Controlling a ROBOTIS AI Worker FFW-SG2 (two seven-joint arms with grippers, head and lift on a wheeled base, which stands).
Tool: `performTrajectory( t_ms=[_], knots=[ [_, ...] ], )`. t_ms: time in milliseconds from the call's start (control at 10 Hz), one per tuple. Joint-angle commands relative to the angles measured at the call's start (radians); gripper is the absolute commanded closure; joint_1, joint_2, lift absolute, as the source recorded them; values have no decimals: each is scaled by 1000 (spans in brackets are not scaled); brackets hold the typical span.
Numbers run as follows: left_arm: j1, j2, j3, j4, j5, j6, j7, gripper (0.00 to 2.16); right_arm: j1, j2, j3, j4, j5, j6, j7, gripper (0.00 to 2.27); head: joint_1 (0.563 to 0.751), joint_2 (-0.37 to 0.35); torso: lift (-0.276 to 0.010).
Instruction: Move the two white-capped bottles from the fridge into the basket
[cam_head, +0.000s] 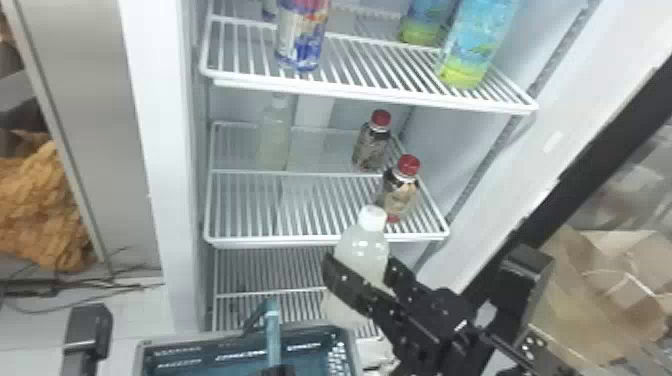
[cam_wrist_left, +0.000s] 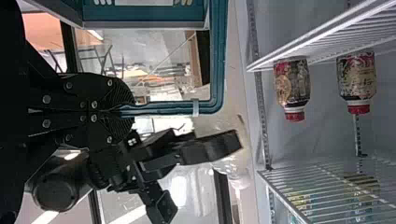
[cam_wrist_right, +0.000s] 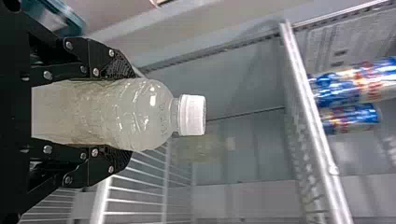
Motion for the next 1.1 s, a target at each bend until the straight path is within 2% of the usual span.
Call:
performTrajectory(
  t_ms=[0, 400, 800, 1000],
  knots=[
    [-2, 0, -1, 0, -1, 0, 0, 1154, 18, 3, -20, -36, 4, 98, 14, 760, 695, -329, -260],
    [-2, 0, -1, 0, -3, 0, 0, 1154, 4, 0, -48, -108, 6, 395, 28, 760, 695, -350, -260],
    [-4, 2, -7, 0, -3, 0, 2, 1154, -63, -12, -2, 10, -74, 486, 28, 760, 695, -350, -260],
    [-4, 2, -7, 0, -3, 0, 2, 1154, -100, -21, 30, 74, -110, 532, 28, 760, 695, -323, -260]
  ],
)
